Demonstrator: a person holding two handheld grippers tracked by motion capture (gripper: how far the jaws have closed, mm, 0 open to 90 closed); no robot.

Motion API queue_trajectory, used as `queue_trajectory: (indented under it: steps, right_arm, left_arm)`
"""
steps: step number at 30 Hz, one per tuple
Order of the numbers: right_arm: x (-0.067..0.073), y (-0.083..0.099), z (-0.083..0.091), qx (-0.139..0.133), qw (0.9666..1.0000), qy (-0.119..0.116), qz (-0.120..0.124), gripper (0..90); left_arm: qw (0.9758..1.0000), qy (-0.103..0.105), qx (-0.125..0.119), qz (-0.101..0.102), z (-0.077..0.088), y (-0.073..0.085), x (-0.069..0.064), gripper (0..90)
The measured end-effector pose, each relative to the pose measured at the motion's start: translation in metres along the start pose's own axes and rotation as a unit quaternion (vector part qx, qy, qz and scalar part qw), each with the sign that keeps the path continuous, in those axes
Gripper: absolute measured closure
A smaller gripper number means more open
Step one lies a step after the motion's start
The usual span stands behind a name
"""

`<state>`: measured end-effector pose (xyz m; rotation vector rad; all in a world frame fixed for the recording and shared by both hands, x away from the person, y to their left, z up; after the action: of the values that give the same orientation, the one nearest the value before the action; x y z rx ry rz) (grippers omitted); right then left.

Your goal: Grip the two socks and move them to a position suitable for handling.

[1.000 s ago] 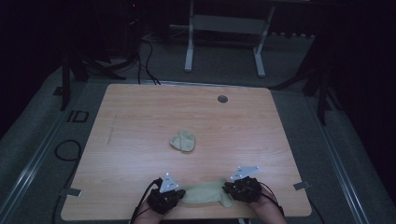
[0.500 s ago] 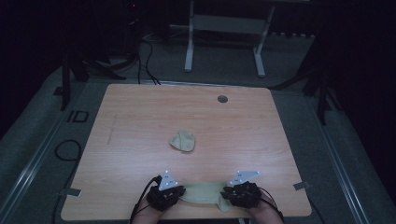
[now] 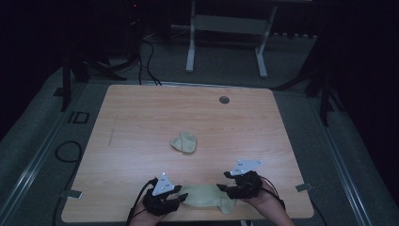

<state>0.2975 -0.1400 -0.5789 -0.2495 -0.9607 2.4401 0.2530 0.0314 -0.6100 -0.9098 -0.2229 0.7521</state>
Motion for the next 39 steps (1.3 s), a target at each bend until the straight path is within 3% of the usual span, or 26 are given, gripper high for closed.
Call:
queue_trajectory:
  steps: [7, 15, 23, 28, 34, 39]
  right_arm:
    - [-0.017, -0.017, -0.01, 0.004, 1.0, 0.004, -0.004, 39.7]
    - [-0.041, -0.045, -0.032, 0.013, 0.9999, 0.006, -0.009, 31.9]
    - [-0.052, -0.074, -0.058, 0.021, 0.9997, 0.011, -0.01, 27.7]
    - [-0.056, -0.094, -0.072, 0.022, 0.9996, 0.015, -0.008, 26.6]
    - [-0.059, -0.111, -0.091, 0.029, 0.9994, 0.017, 0.002, 25.3]
    - [-0.061, -0.125, -0.107, 0.031, 0.9994, 0.016, -0.003, 23.8]
  left_arm:
    - [1.0, 0.005, -0.007, -0.002, 0.006, 0.003, 0.011, 50.9]
    - [0.9998, -0.017, -0.007, 0.007, 0.019, 0.013, 0.032, 45.0]
    - [0.999, -0.035, -0.005, 0.027, 0.022, 0.016, 0.044, 27.4]
    - [0.9988, -0.038, 0.003, 0.03, 0.02, 0.021, 0.046, 25.1]
    - [0.9982, -0.038, 0.001, 0.045, 0.022, 0.022, 0.052, 14.3]
    - [0.9974, -0.055, -0.001, 0.047, 0.024, 0.023, 0.057, 14.0]
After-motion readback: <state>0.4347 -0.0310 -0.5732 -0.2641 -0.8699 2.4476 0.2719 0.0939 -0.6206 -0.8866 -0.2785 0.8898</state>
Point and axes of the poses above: each handheld gripper's, and its own axes: z roughly backward along the jaws, y roughly out of its underside, x roughly to its left, the point moved 10 cm from there along -z, roughly forward along the jaws
